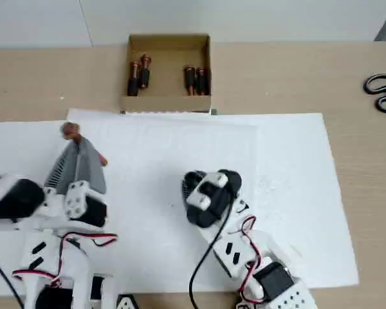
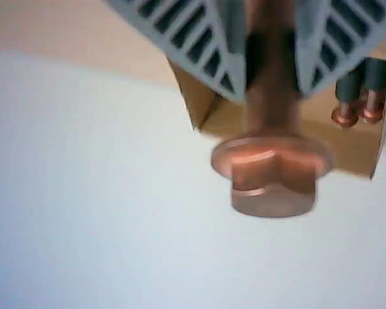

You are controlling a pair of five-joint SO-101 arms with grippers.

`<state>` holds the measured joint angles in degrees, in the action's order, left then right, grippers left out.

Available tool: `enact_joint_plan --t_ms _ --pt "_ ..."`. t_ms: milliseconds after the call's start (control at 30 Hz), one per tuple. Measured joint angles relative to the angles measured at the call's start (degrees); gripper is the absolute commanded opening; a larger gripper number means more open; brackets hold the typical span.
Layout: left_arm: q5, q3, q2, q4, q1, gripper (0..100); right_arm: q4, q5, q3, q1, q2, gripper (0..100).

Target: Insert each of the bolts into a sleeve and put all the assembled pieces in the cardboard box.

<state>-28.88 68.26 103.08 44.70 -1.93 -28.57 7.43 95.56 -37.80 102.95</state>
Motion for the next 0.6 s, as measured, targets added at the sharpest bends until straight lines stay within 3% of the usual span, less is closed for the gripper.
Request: enact_joint_plan --t_ms 233,600 --pt "-0.3 5.7 0.1 -4.2 -0.8 1 1.8 0.0 0.1 -6.1 -0.1 0.2" --pt "-7.8 7.7 0.1 -6.3 11.2 1 1.8 0.0 0.1 -9.1 -0.1 0.2"
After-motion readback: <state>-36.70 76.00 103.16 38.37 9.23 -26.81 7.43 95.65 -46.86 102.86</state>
